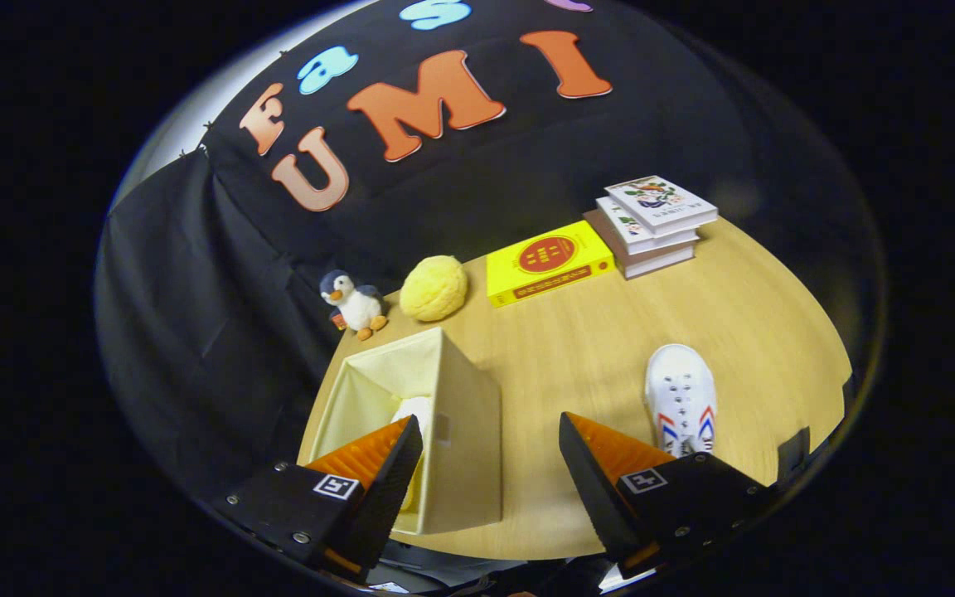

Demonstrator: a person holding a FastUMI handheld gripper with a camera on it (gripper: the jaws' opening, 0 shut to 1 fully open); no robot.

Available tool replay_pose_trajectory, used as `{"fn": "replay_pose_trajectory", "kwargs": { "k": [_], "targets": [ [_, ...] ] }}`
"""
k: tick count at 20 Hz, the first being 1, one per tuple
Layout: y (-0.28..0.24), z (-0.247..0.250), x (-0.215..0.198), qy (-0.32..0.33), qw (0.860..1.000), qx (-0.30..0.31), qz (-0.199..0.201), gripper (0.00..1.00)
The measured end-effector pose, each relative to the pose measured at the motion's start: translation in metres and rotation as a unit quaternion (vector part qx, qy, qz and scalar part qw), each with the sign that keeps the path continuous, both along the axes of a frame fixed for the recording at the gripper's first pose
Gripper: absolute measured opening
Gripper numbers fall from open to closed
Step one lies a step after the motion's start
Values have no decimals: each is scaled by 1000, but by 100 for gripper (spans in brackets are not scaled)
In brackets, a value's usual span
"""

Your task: Open the storage box then place both shoes into the box .Put the left shoe in first, then the right shoe, with the right side of both shoes facing outward in a uniform manner.

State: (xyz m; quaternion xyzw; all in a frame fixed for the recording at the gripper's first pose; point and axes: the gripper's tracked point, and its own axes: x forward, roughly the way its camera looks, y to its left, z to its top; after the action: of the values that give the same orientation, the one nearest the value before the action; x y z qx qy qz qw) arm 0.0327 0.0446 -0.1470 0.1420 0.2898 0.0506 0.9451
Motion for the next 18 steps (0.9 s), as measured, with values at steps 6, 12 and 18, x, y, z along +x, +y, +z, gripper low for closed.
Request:
{"fn": "replay_pose_trajectory", "kwargs": {
  "k": [6,12,18],
  "targets": [
    [-106,-35,-3,36,996,-36,-69,98],
    [-152,-87,-5,89,991,-47,-94,99],
    [-169,-140,2,138,984,-89,-74,91]
  ]
}}
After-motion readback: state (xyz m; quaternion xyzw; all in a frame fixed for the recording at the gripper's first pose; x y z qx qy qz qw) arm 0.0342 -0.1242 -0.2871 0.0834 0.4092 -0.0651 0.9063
